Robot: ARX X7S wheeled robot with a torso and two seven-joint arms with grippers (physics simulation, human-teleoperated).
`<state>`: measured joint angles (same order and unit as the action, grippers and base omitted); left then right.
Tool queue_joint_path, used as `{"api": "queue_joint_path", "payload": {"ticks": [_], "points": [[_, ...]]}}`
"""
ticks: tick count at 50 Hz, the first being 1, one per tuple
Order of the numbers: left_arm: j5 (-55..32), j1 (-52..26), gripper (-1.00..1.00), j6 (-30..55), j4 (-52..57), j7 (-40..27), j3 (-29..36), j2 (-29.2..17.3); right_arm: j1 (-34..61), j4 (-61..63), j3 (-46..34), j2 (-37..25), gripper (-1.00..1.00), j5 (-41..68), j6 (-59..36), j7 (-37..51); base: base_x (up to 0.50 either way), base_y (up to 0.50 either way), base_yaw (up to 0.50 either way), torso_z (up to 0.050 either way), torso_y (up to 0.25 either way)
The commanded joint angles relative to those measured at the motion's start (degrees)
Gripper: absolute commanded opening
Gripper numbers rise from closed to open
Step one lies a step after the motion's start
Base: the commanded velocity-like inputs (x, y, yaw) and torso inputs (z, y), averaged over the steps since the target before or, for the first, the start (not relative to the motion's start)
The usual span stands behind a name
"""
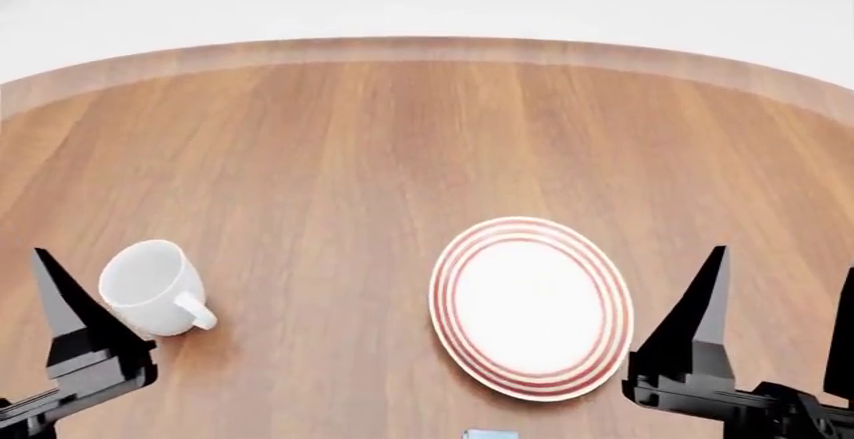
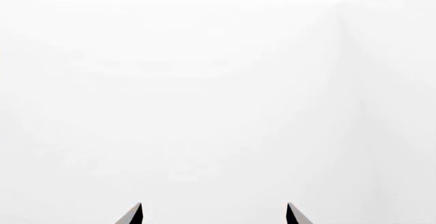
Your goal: Pick up the white mug and put it on the plate, and put the chocolate pudding to the right of the plate.
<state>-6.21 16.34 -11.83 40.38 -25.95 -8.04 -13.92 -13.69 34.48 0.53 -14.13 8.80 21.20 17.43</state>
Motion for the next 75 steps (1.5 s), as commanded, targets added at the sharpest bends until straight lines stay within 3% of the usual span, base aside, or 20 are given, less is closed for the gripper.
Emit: {"api": "queue_joint_path", "payload": {"ticks": [1, 8, 9, 12, 14, 23, 24, 25, 26, 31, 51, 64, 75], "points": [[-0.08, -0.48, 1.0, 1.7, -0.06, 1.28, -0.83, 0.92, -0.21, -0.02, 1.05, 0.8, 1.0, -0.76, 0.28, -1.01, 0.0, 0.0, 0.0, 0.0, 0.0], [0.11, -1.93, 1.0, 8.45, 2.93, 0.89, 1.0, 0.31, -0.25, -0.06, 0.85, 0.66, 1.0, -0.85, 0.33, -0.76, 0.0, 0.0, 0.0, 0.0, 0.0], [-1.55, -3.82, 1.0, 15.26, 5.16, 0.26, 1.32, -0.13, -0.27, 0.0, 0.77, 0.66, 1.0, -0.91, 0.29, -0.72, 0.0, 0.0, 0.0, 0.0, 0.0], [-1.79, -4.63, 1.0, 17.64, 5.88, -0.01, 1.62, -0.46, -0.27, -0.07, 0.69, 0.59, 1.0, -0.96, 0.37, -0.64, 0.0, 0.0, 0.0, 0.0, 0.0], [-7.01, -10.72, 1.0, 31.47, 8.42, -0.7, 3.44, -1.19, -0.25, -0.41, 0.55, 0.55, 1.0, -0.97, 0.62, -0.68, 0.0, 0.0, 0.0, 0.0, 0.0], [-7.19, -10.76, 1.0, 31.5, 8.45, -0.98, 3.55, -1.43, -0.25, -0.43, 0.39, 0.3, 1.0, -0.97, 0.68, -0.39, 0.0, 0.0, 0.0, 0.0, 0.0], [-11.78, -19.35, 1.0, 40.09, 10.53, -5.64, 4.68, -0.18, -0.39, -0.51, 0.36, 0.26, 1.0, -0.87, 0.81, -0.4, 0.0, 0.0, 0.0, 0.0, 0.0], [-12.16, -22.23, 1.0, 48.69, 11.03, -5.94, 4.62, -0.25, -0.4, -0.51, 0.35, 0.23, 1.0, -0.87, 0.82, -0.37, 0.0, 0.0, 0.0, 0.0, 0.0], [-16.74, -30.82, 1.0, 57.28, 8.8, -6.56, 5.27, 1.15, -0.41, -0.55, 0.24, 0.21, 1.0, -0.71, 0.78, -0.38, 0.0, 0.0, 0.0, 0.0, 0.0], [-21.75, -37.06, 1.0, 68.16, 5.21, -7.64, 3.34, 3.81, -0.38, -0.51, -0.1, 0.15, 1.0, -0.83, 0.74, -0.28, 0.0, 0.0, 0.0, 0.0, 0.0], [-19.68, -48.23, 1.0, 74.1, -6.68, -14.42, 7.82, 8.11, -0.23, -0.02, -0.62, -0.52, 1.0, -0.26, 0.3, 0.24, 0.0, 0.0, 0.0, 0.0, 0.0], [-19.05, -49.24, 1.0, 71.48, -13.48, -22.51, 4.45, 13.11, -0.15, -0.31, -1.01, -0.88, 1.0, -0.05, 0.3, 0.48, 0.0, 0.0, 0.0, 0.0, 0.0], [-23.81, -48.43, 1.0, 63.34, -19.66, -33.06, 3.7, 13.21, -0.09, -0.95, -1.42, -1.15, 1.0, 0.21, 0.56, 0.55, 0.0, 0.0, 0.0, 0.0, 0.0]]}}
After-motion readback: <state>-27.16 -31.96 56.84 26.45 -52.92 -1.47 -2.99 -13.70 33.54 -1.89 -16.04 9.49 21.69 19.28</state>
